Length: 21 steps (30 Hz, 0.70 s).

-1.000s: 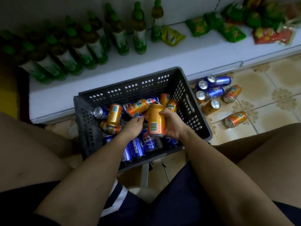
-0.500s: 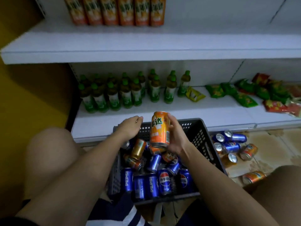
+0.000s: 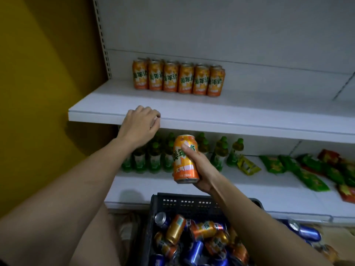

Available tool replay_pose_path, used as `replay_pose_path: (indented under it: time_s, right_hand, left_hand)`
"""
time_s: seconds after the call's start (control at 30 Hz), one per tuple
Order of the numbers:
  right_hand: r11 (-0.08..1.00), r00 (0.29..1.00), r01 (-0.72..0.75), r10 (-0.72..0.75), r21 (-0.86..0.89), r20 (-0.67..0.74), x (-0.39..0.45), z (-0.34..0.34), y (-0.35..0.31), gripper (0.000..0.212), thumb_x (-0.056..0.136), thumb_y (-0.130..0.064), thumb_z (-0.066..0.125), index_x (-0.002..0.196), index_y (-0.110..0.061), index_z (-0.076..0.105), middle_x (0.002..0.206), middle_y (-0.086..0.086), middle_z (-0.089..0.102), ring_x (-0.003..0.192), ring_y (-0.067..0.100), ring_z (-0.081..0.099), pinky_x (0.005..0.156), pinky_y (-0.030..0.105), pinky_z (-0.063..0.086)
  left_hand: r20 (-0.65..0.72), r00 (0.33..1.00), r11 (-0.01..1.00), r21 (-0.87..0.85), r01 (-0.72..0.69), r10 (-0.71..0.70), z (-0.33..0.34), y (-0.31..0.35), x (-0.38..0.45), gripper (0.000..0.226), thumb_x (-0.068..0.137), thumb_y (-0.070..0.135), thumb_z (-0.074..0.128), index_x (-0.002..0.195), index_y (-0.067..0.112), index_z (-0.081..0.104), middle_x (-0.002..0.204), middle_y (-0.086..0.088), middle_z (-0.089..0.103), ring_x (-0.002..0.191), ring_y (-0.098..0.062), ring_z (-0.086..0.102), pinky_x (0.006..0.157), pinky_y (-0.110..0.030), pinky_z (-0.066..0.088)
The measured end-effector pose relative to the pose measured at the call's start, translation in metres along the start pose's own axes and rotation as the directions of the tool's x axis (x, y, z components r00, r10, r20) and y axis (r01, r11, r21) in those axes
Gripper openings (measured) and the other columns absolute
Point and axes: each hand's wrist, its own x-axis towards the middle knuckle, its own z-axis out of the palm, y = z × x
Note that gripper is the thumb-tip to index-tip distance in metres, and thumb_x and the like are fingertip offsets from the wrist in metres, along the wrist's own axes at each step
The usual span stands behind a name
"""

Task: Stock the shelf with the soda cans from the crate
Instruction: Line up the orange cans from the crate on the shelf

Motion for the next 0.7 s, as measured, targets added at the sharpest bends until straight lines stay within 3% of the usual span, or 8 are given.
replay_pose_path:
  time_s: [0.07, 0.17, 0.23, 0.3, 0.37, 0.47, 0.53, 0.7]
  right_hand:
    - [0.996, 0.999, 0.053, -0.053, -0.067, 0.004, 0.008, 0.012, -0.024, 0.043, 0.078, -0.034, 0.072, 0.114, -0.017, 0.056, 0.1, 0.011, 0.07, 0.085, 0.024, 0.069, 0.074, 0.041, 0.059]
    - [0.981, 0.991, 0.131, -0.133, -0.14, -0.006, 0.025, 0.026, -0.057, 0.05, 0.076, -0.036, 0.075, 0.119, -0.023, 0.054, 0.109, 0.012, 0.069, 0.094, 0.028, 0.07, 0.076, 0.043, 0.059]
    - [0.959, 0.977, 0.209, -0.212, -0.189, 0.0, 0.037, 0.034, -0.077, 0.038, 0.081, -0.033, 0.073, 0.114, -0.027, 0.055, 0.109, 0.01, 0.069, 0.094, 0.027, 0.069, 0.077, 0.044, 0.059]
    - [0.934, 0.962, 0.267, -0.274, -0.239, 0.003, 0.05, 0.041, -0.095, 0.032, 0.083, -0.032, 0.073, 0.11, -0.029, 0.057, 0.108, 0.008, 0.07, 0.094, 0.025, 0.071, 0.075, 0.042, 0.06]
    - [0.909, 0.943, 0.318, -0.333, -0.269, -0.01, 0.064, 0.051, -0.109, 0.029, 0.083, -0.032, 0.074, 0.106, -0.029, 0.058, 0.105, 0.005, 0.071, 0.09, 0.021, 0.072, 0.071, 0.038, 0.06]
    - [0.872, 0.907, 0.383, -0.418, -0.305, -0.056, 0.095, 0.067, -0.12, 0.044, 0.08, -0.033, 0.079, 0.117, -0.026, 0.056, 0.11, 0.001, 0.068, 0.096, 0.018, 0.07, 0.078, 0.038, 0.059]
    - [0.853, 0.879, 0.422, -0.468, -0.307, -0.092, 0.119, 0.081, -0.121, 0.06, 0.077, -0.035, 0.082, 0.127, -0.022, 0.052, 0.114, -0.001, 0.066, 0.101, 0.016, 0.067, 0.086, 0.039, 0.057]
    - [0.792, 0.813, 0.532, -0.576, -0.3, -0.08, 0.184, 0.113, -0.124, 0.064, 0.073, -0.032, 0.085, 0.128, -0.026, 0.053, 0.116, -0.006, 0.066, 0.105, 0.01, 0.065, 0.092, 0.034, 0.054]
  left_hand:
    - [0.003, 0.999, 0.998, 0.049, 0.05, -0.05, -0.006, -0.019, 0.015, 0.033, 0.1, 0.036, 0.04, 0.121, 0.019, 0.061, 0.122, -0.005, 0.06, 0.113, -0.027, 0.049, 0.091, -0.044, 0.038]
    - [0.068, 0.983, 0.984, 0.067, 0.165, -0.169, -0.005, -0.049, 0.035, 0.043, 0.1, 0.046, 0.034, 0.133, 0.026, 0.054, 0.135, -0.004, 0.054, 0.122, -0.028, 0.045, 0.097, -0.045, 0.036]
    - [0.118, 0.963, 0.97, 0.067, 0.235, -0.241, 0.001, -0.068, 0.044, 0.049, 0.099, 0.052, 0.03, 0.137, 0.03, 0.051, 0.14, -0.004, 0.05, 0.126, -0.029, 0.043, 0.1, -0.047, 0.036]
    - [0.161, 0.944, 0.957, 0.055, 0.284, -0.29, 0.01, -0.081, 0.048, 0.054, 0.098, 0.058, 0.024, 0.137, 0.033, 0.051, 0.142, -0.003, 0.049, 0.126, -0.029, 0.044, 0.101, -0.047, 0.037]
    - [0.106, 0.953, 0.959, 0.043, 0.28, -0.283, 0.021, -0.088, 0.044, 0.063, 0.093, 0.063, 0.018, 0.13, 0.033, 0.059, 0.136, -0.001, 0.056, 0.12, -0.028, 0.051, 0.097, -0.042, 0.041]
    - [-0.043, 0.961, 0.961, 0.011, 0.275, -0.275, 0.027, -0.086, 0.037, 0.057, 0.092, 0.058, 0.029, 0.116, 0.027, 0.071, 0.124, 0.002, 0.066, 0.108, -0.024, 0.06, 0.084, -0.033, 0.046]
    - [-0.048, 0.959, 0.959, 0.033, 0.282, -0.28, 0.027, -0.084, 0.038, 0.053, 0.093, 0.057, 0.033, 0.114, 0.028, 0.072, 0.121, 0.004, 0.067, 0.106, -0.021, 0.061, 0.081, -0.031, 0.044]
    - [-0.027, 0.965, 0.963, 0.057, 0.262, -0.261, 0.03, -0.087, 0.04, 0.067, 0.087, 0.061, 0.02, 0.116, 0.028, 0.071, 0.124, 0.007, 0.066, 0.112, -0.017, 0.058, 0.095, -0.038, 0.046]
